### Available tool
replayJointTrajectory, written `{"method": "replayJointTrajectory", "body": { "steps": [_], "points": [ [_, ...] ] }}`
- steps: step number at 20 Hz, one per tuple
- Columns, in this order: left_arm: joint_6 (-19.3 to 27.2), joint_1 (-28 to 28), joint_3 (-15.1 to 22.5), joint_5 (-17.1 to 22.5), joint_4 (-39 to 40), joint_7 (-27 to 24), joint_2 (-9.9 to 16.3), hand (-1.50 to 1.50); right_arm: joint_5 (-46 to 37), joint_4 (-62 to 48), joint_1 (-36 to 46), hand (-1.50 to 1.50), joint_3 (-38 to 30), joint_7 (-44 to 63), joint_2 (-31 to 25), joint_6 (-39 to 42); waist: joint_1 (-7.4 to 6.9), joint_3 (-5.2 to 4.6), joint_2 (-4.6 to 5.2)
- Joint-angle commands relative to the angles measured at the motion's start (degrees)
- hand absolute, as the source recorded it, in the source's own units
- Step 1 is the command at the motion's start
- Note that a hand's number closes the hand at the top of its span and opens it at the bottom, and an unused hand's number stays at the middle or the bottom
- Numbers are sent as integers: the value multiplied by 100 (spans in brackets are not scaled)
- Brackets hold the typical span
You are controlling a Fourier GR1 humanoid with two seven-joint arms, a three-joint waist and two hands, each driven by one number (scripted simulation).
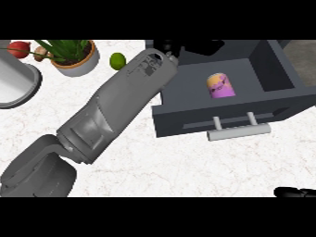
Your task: Pick up the can, place it into the drawer and close the drawer
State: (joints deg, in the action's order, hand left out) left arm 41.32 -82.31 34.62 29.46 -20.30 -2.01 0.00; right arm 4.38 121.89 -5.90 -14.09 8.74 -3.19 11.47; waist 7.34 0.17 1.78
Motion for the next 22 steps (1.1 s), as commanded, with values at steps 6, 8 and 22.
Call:
{"method": "replayJointTrajectory", "body": {
  "steps": [6, 8, 22],
  "points": [
    [266, 107, 52, 307, 31, -281, 0, -150, -162, 61, 149, -150, -113, -166, -243, 57, 29, -2, 17],
    [356, 81, 39, 401, -21, -253, 0, -150, -686, 196, 173, -150, 101, -305, -258, -22, -2, -6, 15],
    [552, -17, -146, 1103, -425, -560, 0, -150, -2874, 351, 561, -150, 790, -685, -953, -72, -293, -14, -41]
  ]
}}
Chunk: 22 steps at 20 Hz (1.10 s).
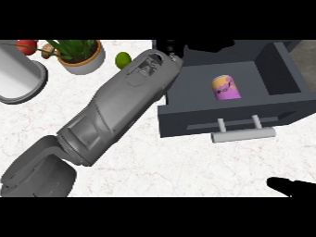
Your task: Pick up the can, place it into the drawer and close the drawer
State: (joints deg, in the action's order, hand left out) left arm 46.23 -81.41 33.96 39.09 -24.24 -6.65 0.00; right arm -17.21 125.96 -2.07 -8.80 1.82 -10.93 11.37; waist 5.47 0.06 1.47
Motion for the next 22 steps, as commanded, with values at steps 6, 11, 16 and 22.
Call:
{"method": "replayJointTrajectory", "body": {
  "steps": [6, 11, 16, 22],
  "points": [
    [171, -292, 101, 38, -67, 40, 0, -150, -2156, -575, 407, -150, 725, -196, -437, -324, -350, -2, -73],
    [18, -536, -131, 52, 131, 263, 0, -150, -3340, -1271, 340, -150, 1374, -387, -385, -754, -461, -2, -92],
    [257, 93, -3, -141, -452, 195, 72, -150, -4200, -2233, 712, -150, 1640, -138, -280, -1082, -619, -6, -145],
    [0, 67, -3, -371, -954, 839, 788, -150, -4498, -3723, 1311, -150, 1481, -377, 236, -2197, -677, -3, -159]
  ]
}}
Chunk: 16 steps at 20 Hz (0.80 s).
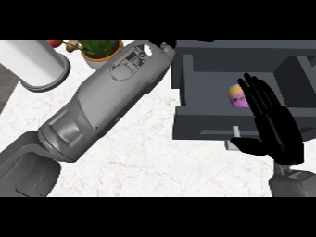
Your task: Pick up the can, place it into the drawer and close the drawer
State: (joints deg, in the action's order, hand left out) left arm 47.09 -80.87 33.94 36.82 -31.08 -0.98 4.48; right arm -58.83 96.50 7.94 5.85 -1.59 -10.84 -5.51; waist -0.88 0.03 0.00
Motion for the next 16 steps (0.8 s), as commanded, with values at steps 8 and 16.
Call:
{"method": "replayJointTrajectory", "body": {
  "steps": [8, 16],
  "points": [
    [-74, 444, 177, -357, -1559, 1134, 1114, -150, -410, -2506, 963, -150, -499, -426, 283, -1391, -217, 2, -31],
    [-258, 1280, 186, -387, -2350, 1182, 1595, -150, -892, -3822, 1674, -150, -782, -446, 213, -2016, -334, 0, 16]
  ]
}}
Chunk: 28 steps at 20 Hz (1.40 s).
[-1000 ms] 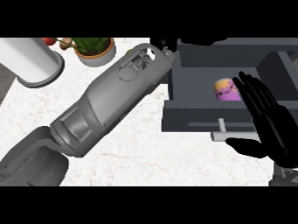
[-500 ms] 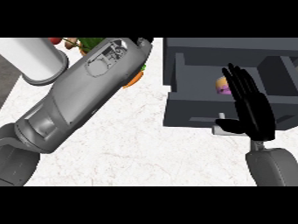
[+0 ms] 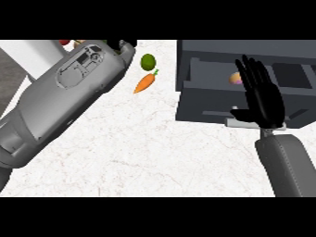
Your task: Pick up the can, place it into the drawer and close the drawer
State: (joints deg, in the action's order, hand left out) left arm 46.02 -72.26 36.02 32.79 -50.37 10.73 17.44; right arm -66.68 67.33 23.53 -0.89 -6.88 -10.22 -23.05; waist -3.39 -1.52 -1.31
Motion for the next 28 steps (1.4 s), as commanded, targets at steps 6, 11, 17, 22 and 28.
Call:
{"method": "replayJointTrajectory", "body": {
  "steps": [6, 11, 17, 22, 28],
  "points": [
    [-107, 375, 28, -90, -847, 540, 596, -150, -294, -1906, 983, -150, -435, 175, 243, -914, -108, 165, 170],
    [-183, 976, 1, -159, -1280, 412, 849, -150, -288, -2784, 1944, -150, -758, 174, 99, -1126, -135, 162, 198],
    [-66, 1438, 53, -312, -1965, 594, 1084, -150, -494, -3953, 2634, -150, -947, 224, 181, -1871, -152, 164, 217],
    [-345, 1650, -180, -285, -2065, 380, 1286, -150, -567, -4523, 3561, -150, -1072, 457, 6, -1724, -216, 160, 285],
    [-254, 2205, -104, -423, -2470, 291, 1313, -150, -280, -5003, 3868, -150, -1390, 86, -326, -1772, -248, 166, 303]
  ]
}}
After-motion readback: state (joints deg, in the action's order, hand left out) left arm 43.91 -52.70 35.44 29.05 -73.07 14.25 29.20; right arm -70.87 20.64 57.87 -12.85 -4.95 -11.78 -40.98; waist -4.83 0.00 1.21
